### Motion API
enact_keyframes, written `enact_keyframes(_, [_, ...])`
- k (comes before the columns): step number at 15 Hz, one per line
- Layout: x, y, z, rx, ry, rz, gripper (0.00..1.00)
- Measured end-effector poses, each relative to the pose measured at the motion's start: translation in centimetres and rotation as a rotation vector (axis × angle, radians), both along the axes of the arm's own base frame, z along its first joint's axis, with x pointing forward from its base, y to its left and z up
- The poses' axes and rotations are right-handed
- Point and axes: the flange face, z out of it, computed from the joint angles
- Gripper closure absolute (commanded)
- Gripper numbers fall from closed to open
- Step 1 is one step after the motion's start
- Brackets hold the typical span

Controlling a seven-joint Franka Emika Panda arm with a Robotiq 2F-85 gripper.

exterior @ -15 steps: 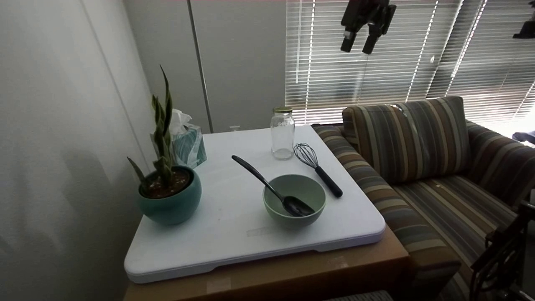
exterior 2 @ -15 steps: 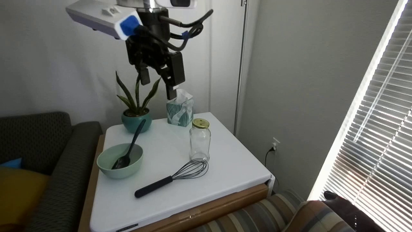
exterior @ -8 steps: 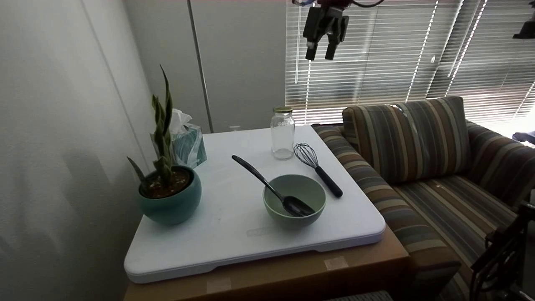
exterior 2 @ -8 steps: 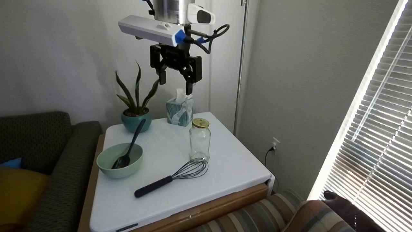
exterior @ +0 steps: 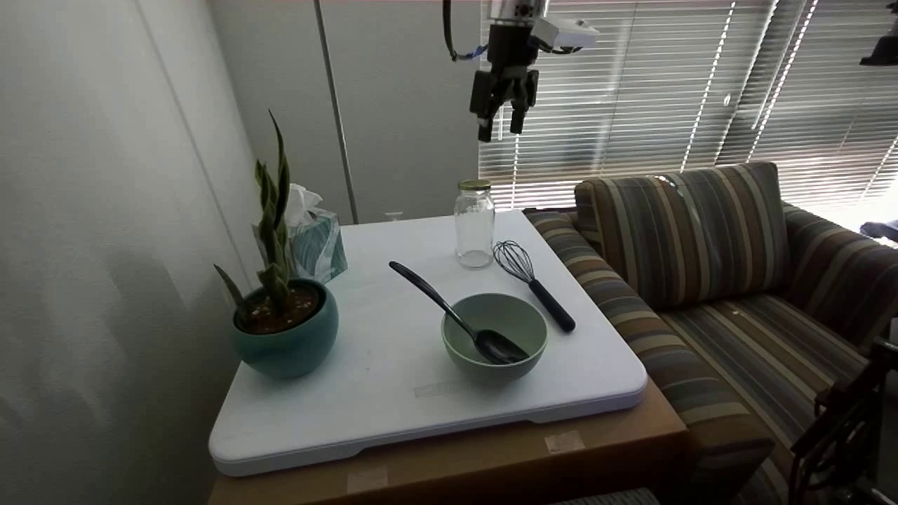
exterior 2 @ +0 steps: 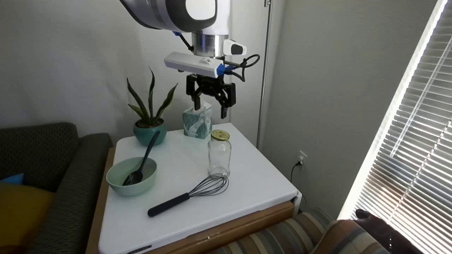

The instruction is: Take the lid off the bottle and put it on the board

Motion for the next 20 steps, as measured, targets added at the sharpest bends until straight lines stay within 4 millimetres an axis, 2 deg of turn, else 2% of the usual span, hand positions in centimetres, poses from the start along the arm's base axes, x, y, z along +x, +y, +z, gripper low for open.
enact_keyframes(3, [0.9, -1.6, -0.4, 0.003, -0.039, -0.072, 0.0])
enact_keyframes(9, [1.4, -1.5, -0.7, 0.001, -0.069, -0.072, 0.0])
enact_keyframes(15, [3.2, -2.9, -5.2, -0.016, -0.116, -0.068, 0.0])
enact_keyframes(20, [5.5, -1.1, -6.8, 0.07, -0.132, -0.055, 0.0])
